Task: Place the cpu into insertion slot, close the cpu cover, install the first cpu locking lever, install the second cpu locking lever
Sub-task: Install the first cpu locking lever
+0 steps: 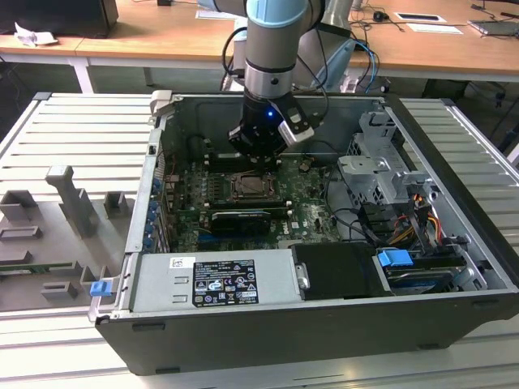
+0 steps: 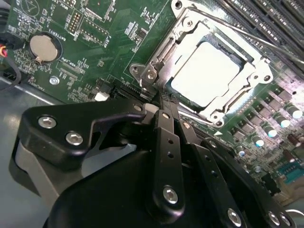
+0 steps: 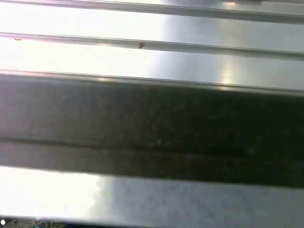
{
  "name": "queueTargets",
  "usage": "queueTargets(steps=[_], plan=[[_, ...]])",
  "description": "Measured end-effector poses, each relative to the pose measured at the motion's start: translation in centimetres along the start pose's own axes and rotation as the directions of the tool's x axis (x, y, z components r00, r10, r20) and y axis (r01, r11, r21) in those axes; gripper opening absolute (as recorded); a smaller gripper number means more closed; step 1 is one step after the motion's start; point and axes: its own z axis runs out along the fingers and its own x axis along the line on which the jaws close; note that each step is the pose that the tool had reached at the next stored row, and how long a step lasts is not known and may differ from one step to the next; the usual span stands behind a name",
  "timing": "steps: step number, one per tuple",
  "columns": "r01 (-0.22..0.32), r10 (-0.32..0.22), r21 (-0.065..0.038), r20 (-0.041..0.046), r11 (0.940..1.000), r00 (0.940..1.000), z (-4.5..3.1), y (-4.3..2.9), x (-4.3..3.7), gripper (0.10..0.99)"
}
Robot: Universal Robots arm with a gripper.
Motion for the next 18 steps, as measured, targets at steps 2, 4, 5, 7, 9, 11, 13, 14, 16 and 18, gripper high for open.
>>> queueTargets(steps=[2, 4, 5, 7, 9, 11, 13, 14, 16, 18], plan=[[0.000, 0.000, -0.004, 0.0022, 1.0000, 1.0000, -0.21, 0.03, 0.29, 0.106], [0.001, 0.000, -0.007, 0.0059, 1.0000, 1.0000, -0.74, 0.07, 0.64, 0.106], [0.000, 0.000, -0.007, 0.0070, 1.0000, 1.0000, -1.04, 0.09, 0.77, 0.106], [0.001, -0.001, -0.007, 0.0094, 1.0000, 1.0000, -1.62, 0.12, 1.01, 0.106], [0.001, -0.001, -0.008, 0.0135, 1.0000, 0.9999, -1.77, 0.16, 1.48, 0.106], [0.006, -0.006, -0.008, 0.0156, 0.9999, 0.9999, -1.77, 0.24, 1.68, 0.106], [0.014, -0.014, -0.008, 0.0156, 0.9999, 0.9998, -1.76, 0.46, 1.67, 0.106], [0.014, -0.014, -0.008, 0.0155, 0.9999, 0.9998, -1.76, 0.54, 1.66, 0.106], [0.015, -0.015, -0.008, 0.0154, 0.9999, 0.9998, -1.73, 0.71, 1.57, 0.106], [0.014, -0.014, -0.008, 0.0155, 0.9999, 0.9998, -1.65, 0.71, 1.36, 0.106]])
